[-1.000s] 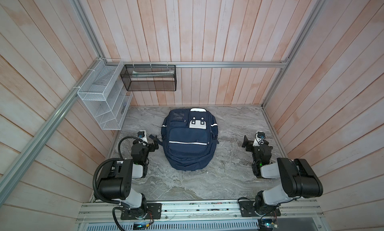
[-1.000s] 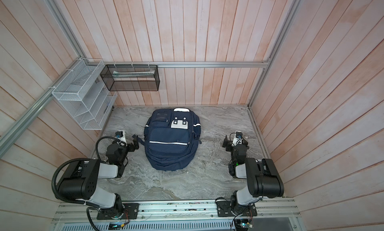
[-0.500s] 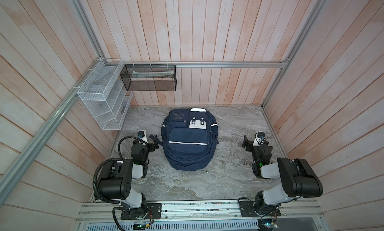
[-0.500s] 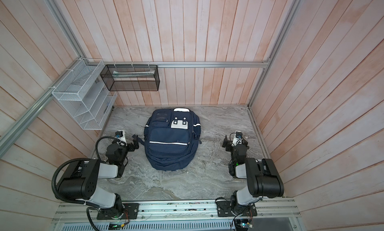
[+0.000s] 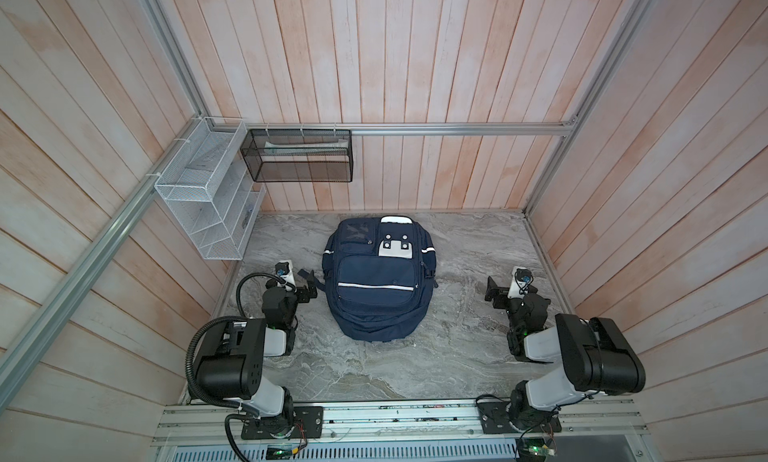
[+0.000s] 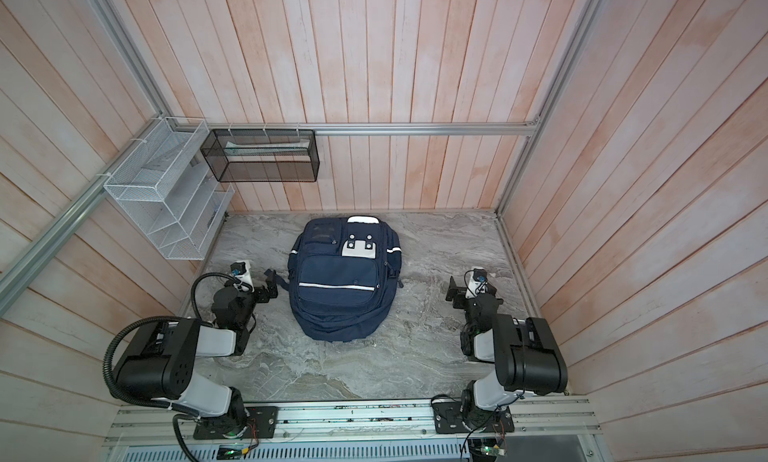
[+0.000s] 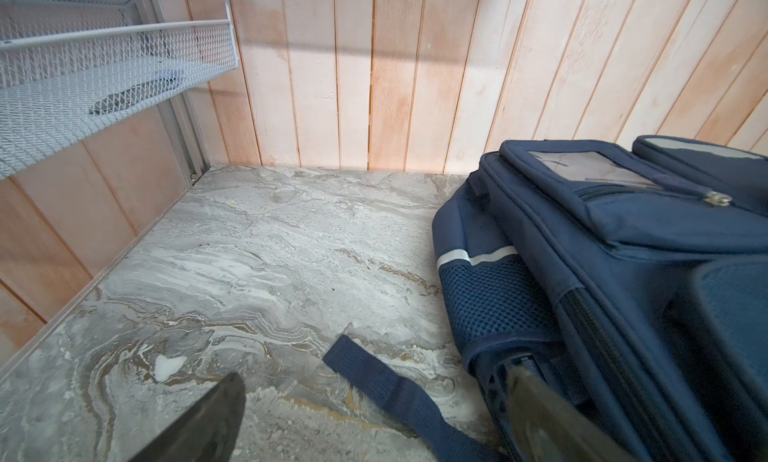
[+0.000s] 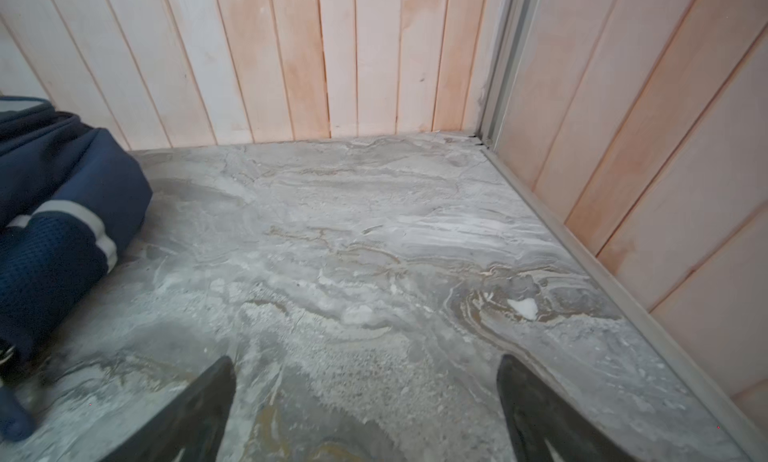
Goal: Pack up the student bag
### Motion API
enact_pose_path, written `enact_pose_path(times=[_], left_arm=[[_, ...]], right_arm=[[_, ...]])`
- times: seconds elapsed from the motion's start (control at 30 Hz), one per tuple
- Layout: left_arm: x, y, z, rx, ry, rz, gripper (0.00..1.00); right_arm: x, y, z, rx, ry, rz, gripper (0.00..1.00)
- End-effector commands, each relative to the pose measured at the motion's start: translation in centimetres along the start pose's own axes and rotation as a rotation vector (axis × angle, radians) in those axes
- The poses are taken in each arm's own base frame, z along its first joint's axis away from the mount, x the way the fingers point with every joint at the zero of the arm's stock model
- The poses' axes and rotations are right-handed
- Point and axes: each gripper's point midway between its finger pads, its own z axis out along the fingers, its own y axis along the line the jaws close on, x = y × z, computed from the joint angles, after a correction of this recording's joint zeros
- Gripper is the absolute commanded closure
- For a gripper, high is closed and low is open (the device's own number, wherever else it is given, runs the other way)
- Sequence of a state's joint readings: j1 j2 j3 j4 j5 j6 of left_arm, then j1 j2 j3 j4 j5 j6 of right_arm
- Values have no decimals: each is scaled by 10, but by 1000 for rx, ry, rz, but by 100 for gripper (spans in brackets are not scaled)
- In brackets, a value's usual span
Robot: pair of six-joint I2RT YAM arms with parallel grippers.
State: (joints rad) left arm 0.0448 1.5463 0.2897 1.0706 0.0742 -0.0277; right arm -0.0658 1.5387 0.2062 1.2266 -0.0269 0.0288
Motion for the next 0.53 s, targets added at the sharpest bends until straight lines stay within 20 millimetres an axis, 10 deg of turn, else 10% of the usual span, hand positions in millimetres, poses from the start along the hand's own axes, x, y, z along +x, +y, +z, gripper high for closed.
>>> enact_pose_path(times=[0.0,0.5], left_arm=[[-11,-3,0,10,-41,16,0],[-10,-3,0,10,-38,16,0]], right_arm=[[-18,-1,5,50,-55,-1,2],[-16,-1,6,48,-38,0,2]])
